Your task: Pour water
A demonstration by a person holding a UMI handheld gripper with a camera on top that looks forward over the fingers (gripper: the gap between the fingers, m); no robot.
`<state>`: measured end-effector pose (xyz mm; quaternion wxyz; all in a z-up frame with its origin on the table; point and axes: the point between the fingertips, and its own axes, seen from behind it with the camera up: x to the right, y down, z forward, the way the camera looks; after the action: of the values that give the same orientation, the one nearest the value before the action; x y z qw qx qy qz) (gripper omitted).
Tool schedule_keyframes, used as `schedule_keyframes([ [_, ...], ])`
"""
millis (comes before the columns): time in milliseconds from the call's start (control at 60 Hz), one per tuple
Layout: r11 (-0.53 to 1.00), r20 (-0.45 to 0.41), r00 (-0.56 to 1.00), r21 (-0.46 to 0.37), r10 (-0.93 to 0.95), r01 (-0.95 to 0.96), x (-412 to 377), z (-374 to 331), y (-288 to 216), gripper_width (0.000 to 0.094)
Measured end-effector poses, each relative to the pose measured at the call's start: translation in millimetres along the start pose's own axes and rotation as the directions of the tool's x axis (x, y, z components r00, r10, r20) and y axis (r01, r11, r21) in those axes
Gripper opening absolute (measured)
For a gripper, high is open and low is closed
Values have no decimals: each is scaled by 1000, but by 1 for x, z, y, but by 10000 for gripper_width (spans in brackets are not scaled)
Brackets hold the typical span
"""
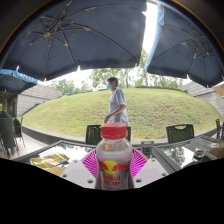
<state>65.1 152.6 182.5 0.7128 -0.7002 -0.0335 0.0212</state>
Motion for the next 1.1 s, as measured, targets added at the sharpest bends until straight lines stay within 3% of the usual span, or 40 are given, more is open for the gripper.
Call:
schedule_keyframes([
  [50,998,12,1000,-64,-5,6,13,14,24,362],
  [150,994,40,997,-91,71,-67,-15,26,78,362],
  [317,997,59,998,-81,11,-6,-10,20,73,390],
  [433,991,39,999,-127,37,-32,-7,20,80,569],
  [500,979,14,999,-203,40,-36,1,10,89,853],
  [633,973,4,996,-215,85,-83,4,-27,77,831],
  [1100,958,18,994,-267,-108,109,-2,-206,50,841],
])
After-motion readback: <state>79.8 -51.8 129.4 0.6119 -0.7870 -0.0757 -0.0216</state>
